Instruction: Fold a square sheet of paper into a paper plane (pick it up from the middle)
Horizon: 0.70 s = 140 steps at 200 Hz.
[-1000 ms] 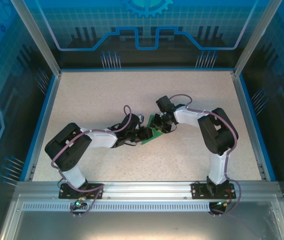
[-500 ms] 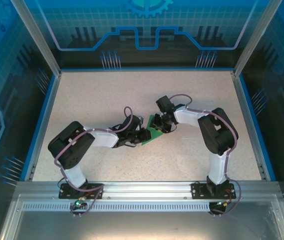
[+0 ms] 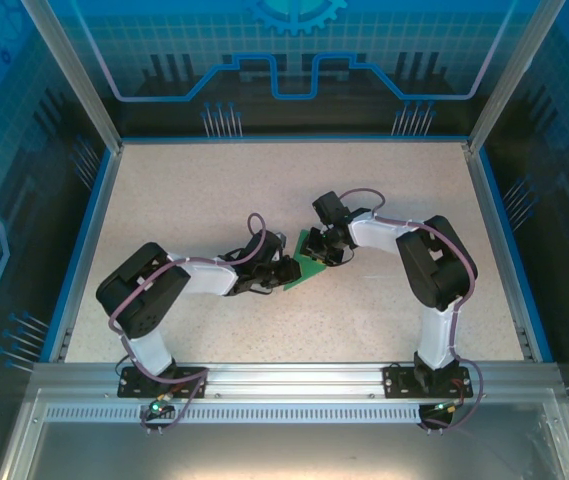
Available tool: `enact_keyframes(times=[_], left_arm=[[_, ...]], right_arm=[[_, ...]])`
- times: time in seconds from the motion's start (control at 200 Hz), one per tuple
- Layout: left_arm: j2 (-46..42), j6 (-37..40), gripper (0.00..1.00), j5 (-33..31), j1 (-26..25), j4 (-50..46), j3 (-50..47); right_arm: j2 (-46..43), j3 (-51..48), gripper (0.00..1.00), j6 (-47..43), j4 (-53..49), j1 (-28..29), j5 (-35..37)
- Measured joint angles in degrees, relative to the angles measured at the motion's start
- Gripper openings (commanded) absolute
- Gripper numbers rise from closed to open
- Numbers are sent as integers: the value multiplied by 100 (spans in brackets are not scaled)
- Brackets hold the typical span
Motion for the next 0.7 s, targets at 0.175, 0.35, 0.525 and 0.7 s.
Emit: enact_keyframes(times=[0.175, 0.35, 0.525, 0.7], left_arm=[[76, 0, 13, -2, 0, 0, 0], [90, 2, 11, -46, 0, -24, 0], [90, 4, 9, -96, 0, -39, 0], [90, 20, 5, -109, -4, -44, 0]], right_arm=[[0, 0, 38, 2, 2, 0, 0], [0, 0, 37, 2, 0, 0, 0], [0, 0, 38, 0, 2, 0, 0], [0, 0, 38, -7, 2, 0, -2]])
